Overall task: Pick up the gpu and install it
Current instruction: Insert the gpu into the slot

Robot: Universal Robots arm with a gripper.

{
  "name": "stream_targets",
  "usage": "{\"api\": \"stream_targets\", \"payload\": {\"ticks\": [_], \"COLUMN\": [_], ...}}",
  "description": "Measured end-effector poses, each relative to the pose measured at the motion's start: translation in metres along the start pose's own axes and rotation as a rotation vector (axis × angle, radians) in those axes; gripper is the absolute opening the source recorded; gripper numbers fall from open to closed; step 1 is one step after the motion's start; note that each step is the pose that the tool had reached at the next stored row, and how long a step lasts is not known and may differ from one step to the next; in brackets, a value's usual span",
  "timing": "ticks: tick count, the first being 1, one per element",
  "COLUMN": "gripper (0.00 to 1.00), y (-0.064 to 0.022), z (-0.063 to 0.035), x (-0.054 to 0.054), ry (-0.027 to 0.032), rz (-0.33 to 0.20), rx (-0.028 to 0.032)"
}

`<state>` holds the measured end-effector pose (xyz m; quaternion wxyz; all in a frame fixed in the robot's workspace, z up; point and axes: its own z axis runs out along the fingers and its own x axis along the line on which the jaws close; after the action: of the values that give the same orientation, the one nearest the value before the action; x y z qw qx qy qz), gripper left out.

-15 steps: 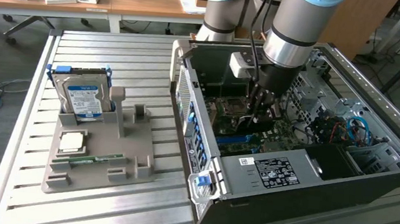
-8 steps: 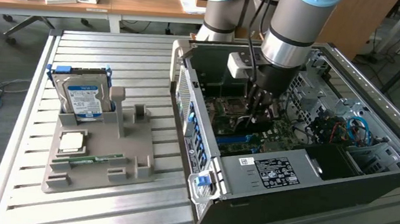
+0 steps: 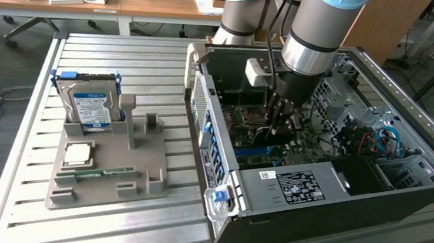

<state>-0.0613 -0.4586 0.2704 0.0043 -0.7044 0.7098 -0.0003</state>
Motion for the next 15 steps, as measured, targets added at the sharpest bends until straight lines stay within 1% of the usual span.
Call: {"api": "stream_targets", "payload": {"ticks": [7,15], "gripper": [0.26,0.26], "y": [0.0029,0.0044], "z": [0.0009,0.0013], "x": [0.0000,-0.0002], "ry": [-0.0001,-0.0002], "rz": [0.000,0.000], "rx": [0.0001,0.0002]}}
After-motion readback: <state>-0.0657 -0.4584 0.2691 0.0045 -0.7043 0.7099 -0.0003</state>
